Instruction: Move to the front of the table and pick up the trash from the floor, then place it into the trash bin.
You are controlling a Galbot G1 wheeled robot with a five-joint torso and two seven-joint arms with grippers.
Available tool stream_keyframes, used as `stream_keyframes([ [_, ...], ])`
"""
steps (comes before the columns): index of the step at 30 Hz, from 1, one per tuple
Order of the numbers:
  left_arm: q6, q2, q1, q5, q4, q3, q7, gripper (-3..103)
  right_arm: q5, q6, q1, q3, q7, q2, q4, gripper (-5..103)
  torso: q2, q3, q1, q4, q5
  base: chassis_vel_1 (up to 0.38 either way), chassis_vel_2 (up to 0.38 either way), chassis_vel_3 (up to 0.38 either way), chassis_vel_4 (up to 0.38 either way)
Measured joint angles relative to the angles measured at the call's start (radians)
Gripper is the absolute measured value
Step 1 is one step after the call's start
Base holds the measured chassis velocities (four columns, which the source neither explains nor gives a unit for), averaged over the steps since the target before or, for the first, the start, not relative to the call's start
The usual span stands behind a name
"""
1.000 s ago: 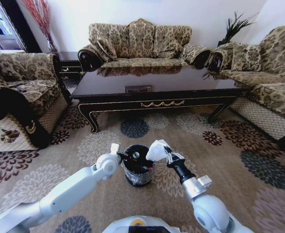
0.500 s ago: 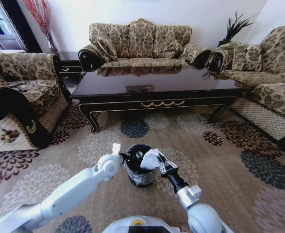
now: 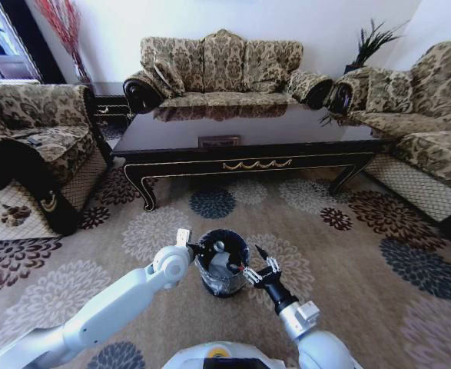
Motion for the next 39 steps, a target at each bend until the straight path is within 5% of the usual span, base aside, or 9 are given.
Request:
stream_keyframes([
  [5,0.002,0.047,0.034,0.006,0.006,-0.125,0.002,4,0.007,0.010,0.000,0.030,0.010,0.031,-0.005,99,0.000,0.000,0.000,0.0005,0.0003,0.000,0.000,0.000,0.000],
  [17,-0.011,0.103,0.240,0.053,0.011,-0.349,0.017,4,-0.007,0.059,-0.045,0.046,0.025,0.074,-0.042,100,0.000,0.000,0.000,0.0005,0.0000,0.000,0.000,0.000,0.000],
  [39,-0.077,0.049,0.354,0.186,0.108,-0.462,0.113,4,-0.005,0.083,-0.086,0.048,0.032,0.100,-0.076,100,0.000,0.000,0.000,0.0002,0.0003,0.000,0.000,0.000,0.000],
])
